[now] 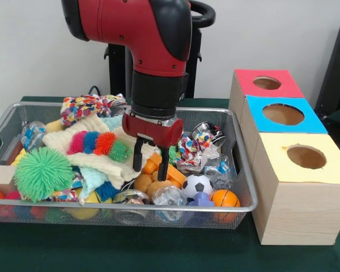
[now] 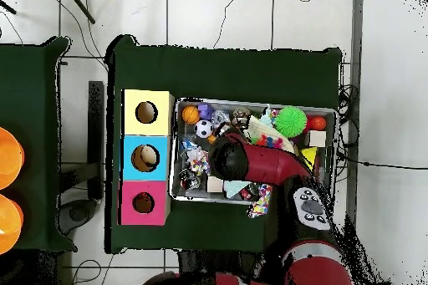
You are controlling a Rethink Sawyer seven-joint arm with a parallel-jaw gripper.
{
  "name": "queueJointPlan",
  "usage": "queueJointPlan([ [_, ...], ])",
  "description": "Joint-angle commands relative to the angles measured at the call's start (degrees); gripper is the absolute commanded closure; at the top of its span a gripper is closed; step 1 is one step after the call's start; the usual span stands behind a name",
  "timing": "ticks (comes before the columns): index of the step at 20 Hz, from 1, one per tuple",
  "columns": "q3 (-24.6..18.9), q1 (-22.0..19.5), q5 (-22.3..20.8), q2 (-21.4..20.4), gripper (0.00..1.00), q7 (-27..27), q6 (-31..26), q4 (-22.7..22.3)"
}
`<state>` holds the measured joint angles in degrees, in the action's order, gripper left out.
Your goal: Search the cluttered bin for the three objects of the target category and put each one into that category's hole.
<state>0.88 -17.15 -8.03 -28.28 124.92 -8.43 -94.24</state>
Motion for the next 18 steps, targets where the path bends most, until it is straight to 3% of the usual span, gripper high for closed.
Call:
queueJointPlan([
  [1, -2.0, -0.6, 2.5, -1.1, 0.0, 5.3, -5.8, 0.1],
  [5, -1.8, -1.2, 3.3, -1.1, 0.0, 5.5, -7.1, 0.9],
  [8, 1.1, 0.2, 5.8, -2.1, 0.0, 9.2, -7.3, 0.2],
  [13, 8.9, 6.5, 14.7, -4.2, 0.0, 19.7, -13.8, -3.9],
  [15, 12.5, 9.2, 18.4, -4.3, 0.0, 23.9, -13.3, -6.2],
  [18, 13.8, 10.2, 22.4, -4.5, 0.0, 25.6, -12.0, -9.9],
])
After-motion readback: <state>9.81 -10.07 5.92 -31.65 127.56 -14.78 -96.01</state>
